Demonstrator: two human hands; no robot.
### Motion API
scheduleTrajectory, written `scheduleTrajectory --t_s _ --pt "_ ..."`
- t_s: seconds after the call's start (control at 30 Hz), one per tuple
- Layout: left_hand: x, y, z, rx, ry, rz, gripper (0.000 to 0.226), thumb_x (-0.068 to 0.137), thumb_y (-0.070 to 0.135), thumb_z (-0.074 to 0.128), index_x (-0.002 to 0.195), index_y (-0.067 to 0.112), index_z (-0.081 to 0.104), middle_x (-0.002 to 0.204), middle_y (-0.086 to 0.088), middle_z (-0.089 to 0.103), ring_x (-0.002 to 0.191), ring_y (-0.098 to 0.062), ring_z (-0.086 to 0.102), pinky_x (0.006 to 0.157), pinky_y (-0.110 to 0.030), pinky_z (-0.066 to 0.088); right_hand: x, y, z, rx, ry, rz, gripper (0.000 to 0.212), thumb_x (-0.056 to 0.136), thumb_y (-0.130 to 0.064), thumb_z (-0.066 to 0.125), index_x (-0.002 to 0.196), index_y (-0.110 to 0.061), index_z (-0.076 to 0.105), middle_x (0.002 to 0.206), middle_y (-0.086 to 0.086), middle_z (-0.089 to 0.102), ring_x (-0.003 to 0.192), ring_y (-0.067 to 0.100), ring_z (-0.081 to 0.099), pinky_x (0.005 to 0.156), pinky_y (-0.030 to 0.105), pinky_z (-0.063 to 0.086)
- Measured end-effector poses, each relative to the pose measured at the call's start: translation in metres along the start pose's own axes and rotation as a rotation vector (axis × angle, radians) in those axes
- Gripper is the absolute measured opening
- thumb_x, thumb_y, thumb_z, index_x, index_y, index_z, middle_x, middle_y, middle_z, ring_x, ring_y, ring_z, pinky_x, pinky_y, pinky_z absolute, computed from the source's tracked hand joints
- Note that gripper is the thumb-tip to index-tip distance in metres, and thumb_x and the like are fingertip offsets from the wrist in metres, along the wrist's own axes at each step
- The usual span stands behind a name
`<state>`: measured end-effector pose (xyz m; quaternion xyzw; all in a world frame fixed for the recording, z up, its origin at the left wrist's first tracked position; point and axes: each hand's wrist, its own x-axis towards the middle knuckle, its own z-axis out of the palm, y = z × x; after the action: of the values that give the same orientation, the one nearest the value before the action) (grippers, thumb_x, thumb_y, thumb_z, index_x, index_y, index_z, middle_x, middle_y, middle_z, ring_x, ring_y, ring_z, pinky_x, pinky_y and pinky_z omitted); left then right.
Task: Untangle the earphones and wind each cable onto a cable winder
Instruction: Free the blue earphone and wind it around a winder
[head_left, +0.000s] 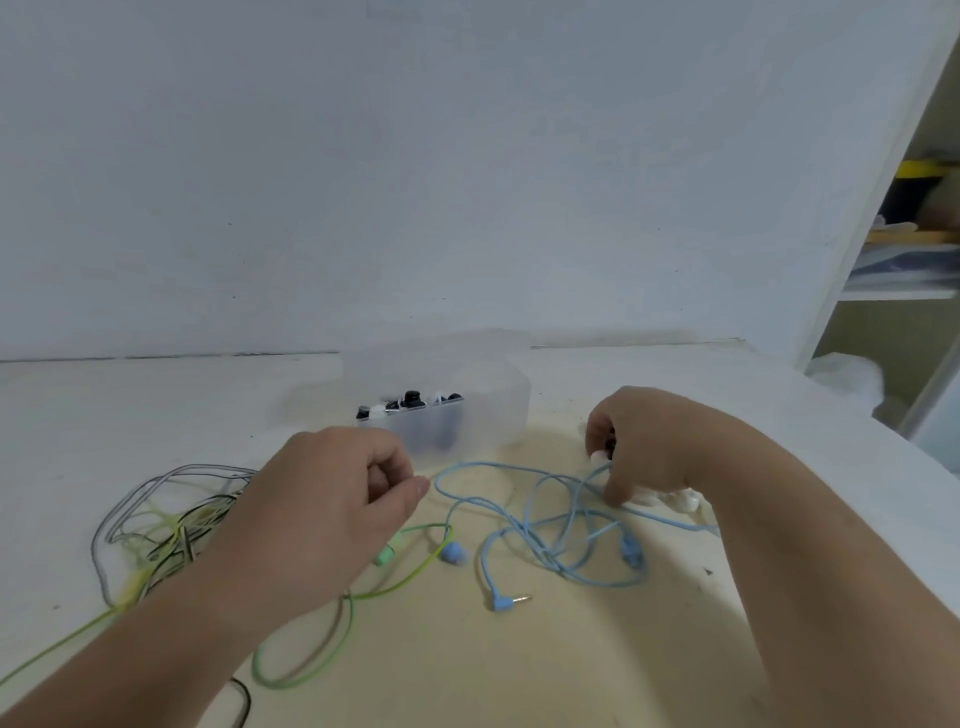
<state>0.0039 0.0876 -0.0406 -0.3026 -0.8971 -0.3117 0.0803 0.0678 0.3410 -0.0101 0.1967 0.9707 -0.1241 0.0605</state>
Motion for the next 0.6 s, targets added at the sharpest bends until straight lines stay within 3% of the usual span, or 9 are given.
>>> scheduleTrajectory --t_s 0.13,0.2,0.3,0.37,0.43,0.6 --pt "0.002 0.001 -0.001 -0.218 0.171 -0.013 0.011 0.085 0.03 0.068 0.075 0.027 0.064 0.067 0.016 0.062 0.049 -0.009 0.052 0.051 -0.018 0.04 -0.003 -0.013 -0.002 0.105 0.302 -0.264 0.043 0.07 -0.001 0.067 0.086 -0.04 0.061 0.064 -0.013 0.052 0.051 0.0 0.047 0.046 0.013 0.034" --pt "0.004 0.001 -0.002 -0.336 0.196 -0.044 0.004 0.089 0.029 0.064 0.085 0.029 0.065 0.076 0.016 0.064 0.052 -0.011 0.053 0.056 -0.02 0.046 -0.012 -0.027 -0.003 0.21 0.322 -0.415 0.049 0.07 0.004 0.062 0.084 -0.043 0.064 0.058 -0.018 0.051 0.051 0.001 0.047 0.051 0.013 0.038" --pt "0.004 0.004 -0.005 -0.554 -0.007 -0.133 0.015 0.092 0.03 0.063 0.106 0.034 0.065 0.089 0.01 0.065 0.063 -0.015 0.062 0.069 -0.035 0.057 -0.027 -0.05 0.001 0.307 0.223 -0.604 0.057 0.068 0.009 0.059 0.087 -0.044 0.07 0.056 -0.013 0.043 0.051 0.007 0.039 0.051 0.017 0.033" --pt "0.0 0.008 -0.006 -0.798 -0.26 -0.163 0.037 0.088 0.029 0.072 0.123 0.032 0.061 0.096 0.0 0.067 0.069 -0.016 0.065 0.073 -0.036 0.059 -0.031 -0.059 0.006 0.308 0.182 -0.668 0.058 0.07 0.008 0.059 0.088 -0.046 0.07 0.055 -0.012 0.041 0.05 0.008 0.036 0.05 0.02 0.032" --pt "-0.002 0.011 -0.006 -0.952 -0.407 -0.14 0.051 0.082 0.02 0.08 0.127 0.032 0.061 0.098 -0.003 0.068 0.074 -0.02 0.065 0.073 -0.032 0.057 -0.032 -0.065 0.011 0.289 0.168 -0.694 0.053 0.076 0.003 0.063 0.09 -0.048 0.07 0.055 -0.013 0.042 0.05 0.008 0.038 0.049 0.021 0.032" --pt "-0.002 0.015 -0.004 -1.057 -0.352 -0.197 0.025 0.089 -0.001 0.067 0.112 0.005 0.066 0.088 -0.007 0.066 0.067 -0.018 0.064 0.065 -0.027 0.055 -0.033 -0.067 0.013 0.296 0.175 -0.71 0.042 0.079 -0.005 0.069 0.099 -0.042 0.068 0.056 -0.013 0.043 0.051 0.007 0.038 0.051 0.024 0.034"
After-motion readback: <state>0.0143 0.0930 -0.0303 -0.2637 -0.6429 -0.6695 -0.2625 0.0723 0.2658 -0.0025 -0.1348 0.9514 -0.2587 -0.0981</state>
